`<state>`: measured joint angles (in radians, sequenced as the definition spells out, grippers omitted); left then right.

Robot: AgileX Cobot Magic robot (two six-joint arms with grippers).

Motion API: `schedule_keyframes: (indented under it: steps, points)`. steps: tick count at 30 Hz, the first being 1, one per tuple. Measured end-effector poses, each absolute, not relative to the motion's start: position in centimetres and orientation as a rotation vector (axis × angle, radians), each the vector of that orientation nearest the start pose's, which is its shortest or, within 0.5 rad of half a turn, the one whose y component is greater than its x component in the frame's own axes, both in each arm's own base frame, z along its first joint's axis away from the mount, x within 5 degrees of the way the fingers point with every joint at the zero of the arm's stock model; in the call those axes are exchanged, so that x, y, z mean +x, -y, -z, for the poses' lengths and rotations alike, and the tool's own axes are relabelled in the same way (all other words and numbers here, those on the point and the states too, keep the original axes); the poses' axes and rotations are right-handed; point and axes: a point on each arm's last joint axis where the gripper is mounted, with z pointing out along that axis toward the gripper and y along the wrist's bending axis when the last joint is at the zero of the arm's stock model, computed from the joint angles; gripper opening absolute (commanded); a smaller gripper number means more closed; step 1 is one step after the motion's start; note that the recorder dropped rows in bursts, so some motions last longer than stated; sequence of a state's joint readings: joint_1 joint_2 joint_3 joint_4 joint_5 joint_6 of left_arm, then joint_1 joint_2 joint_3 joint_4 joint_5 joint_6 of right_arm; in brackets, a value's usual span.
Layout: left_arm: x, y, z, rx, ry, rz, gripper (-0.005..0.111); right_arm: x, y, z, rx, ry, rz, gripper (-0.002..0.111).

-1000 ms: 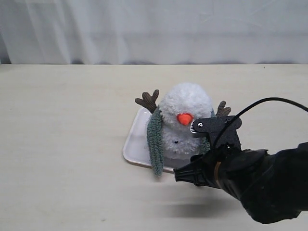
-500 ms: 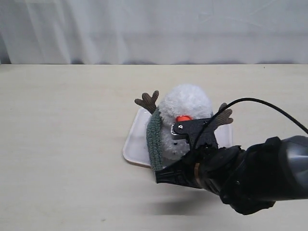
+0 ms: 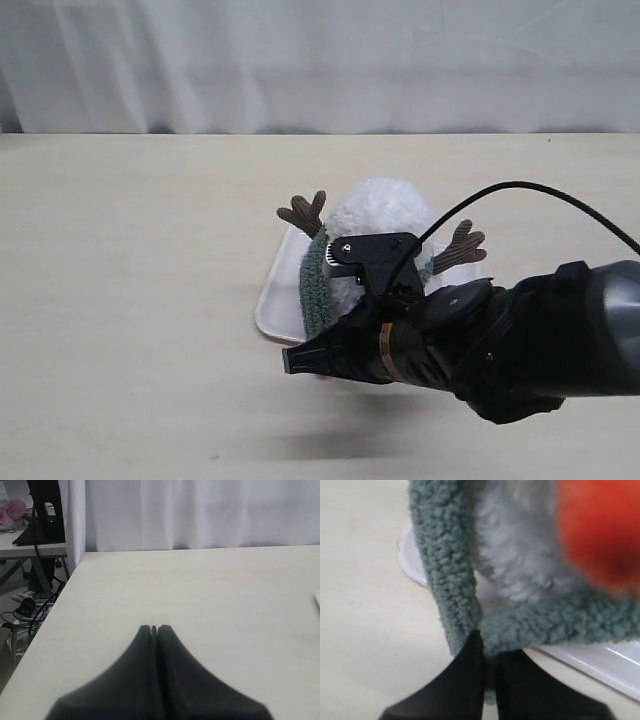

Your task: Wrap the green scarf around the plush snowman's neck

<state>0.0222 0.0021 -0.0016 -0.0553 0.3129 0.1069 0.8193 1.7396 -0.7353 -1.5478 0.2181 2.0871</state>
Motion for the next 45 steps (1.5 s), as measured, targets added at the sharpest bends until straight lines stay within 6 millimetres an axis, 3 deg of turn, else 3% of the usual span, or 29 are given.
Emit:
schedule_keyframes:
  steps: [6, 9, 16, 21, 29, 30, 32, 33, 36, 45]
  points:
    - [5.4, 0.0, -18.5, 0.041, -1.796, -0.039, 0.000, 22.4, -21.4, -12.5, -0.277, -2.520, -0.308, 0.052]
    - [5.4, 0.0, -18.5, 0.041, -1.796, -0.039, 0.000, 22.4, -21.5, -12.5, -0.275, -2.529, -0.325, 0.062]
    - [5.4, 0.0, -18.5, 0.041, -1.796, -0.039, 0.000, 23.5, -23.3, -13.3, -0.268, -2.501, -0.414, 0.062]
    - [5.4, 0.0, -18.5, 0.041, -1.796, -0.039, 0.000, 24.5, -24.3, -12.1, -0.236, -2.526, -0.406, 0.062]
    - [5.4, 0.0, -18.5, 0.041, -1.796, -0.039, 0.000, 25.4, -23.5, -11.3, -0.143, -2.501, -0.252, 0.062]
    - [5.4, 0.0, -18.5, 0.041, -1.796, -0.039, 0.000, 25.4, -23.5, -11.3, -0.134, -2.498, -0.243, 0.062]
    - [5.4, 0.0, -18.5, 0.041, -1.796, -0.039, 0.000, 25.4, -23.4, -11.3, -0.133, -2.497, -0.240, 0.049]
    - [5.4, 0.0, -18.5, 0.041, -1.796, -0.039, 0.000, 25.4, -23.4, -11.3, -0.133, -2.497, -0.240, 0.032]
    - [5.4, 0.0, -18.5, 0.041, -1.796, -0.039, 0.000, 25.5, -23.4, -11.3, -0.158, -2.492, -0.231, 0.004]
    - [5.4, 0.0, -18.5, 0.041, -1.796, -0.039, 0.000, 24.8, -23.2, -12.4, -0.318, -2.493, -0.215, 0.004]
